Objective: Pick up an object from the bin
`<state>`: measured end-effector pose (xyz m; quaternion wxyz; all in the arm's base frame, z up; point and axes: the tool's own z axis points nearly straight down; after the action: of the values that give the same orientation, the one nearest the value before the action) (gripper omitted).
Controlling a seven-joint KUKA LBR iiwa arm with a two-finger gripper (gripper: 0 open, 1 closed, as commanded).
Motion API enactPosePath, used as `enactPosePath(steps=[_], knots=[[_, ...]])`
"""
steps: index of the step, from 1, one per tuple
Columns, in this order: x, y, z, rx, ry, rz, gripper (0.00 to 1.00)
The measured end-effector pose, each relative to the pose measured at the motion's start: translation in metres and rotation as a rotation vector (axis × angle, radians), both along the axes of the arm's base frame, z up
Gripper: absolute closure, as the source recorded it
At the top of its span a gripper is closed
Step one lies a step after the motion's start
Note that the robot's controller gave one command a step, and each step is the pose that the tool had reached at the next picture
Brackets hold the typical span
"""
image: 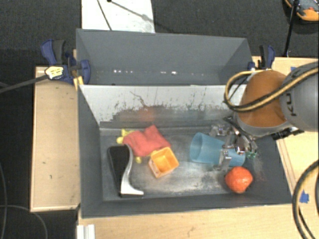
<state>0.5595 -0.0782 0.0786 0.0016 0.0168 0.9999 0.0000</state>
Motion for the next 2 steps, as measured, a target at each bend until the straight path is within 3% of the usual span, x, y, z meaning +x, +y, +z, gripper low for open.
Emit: enactPosePath(steps=[1, 2], knots=[[-0.0119, 0.0053, -0.0056, 0.001, 0.002, -0.107, 0.0], [-0.0044, 0.0025, -0.0015, 0.0, -0.003, -0.046, 0.0]])
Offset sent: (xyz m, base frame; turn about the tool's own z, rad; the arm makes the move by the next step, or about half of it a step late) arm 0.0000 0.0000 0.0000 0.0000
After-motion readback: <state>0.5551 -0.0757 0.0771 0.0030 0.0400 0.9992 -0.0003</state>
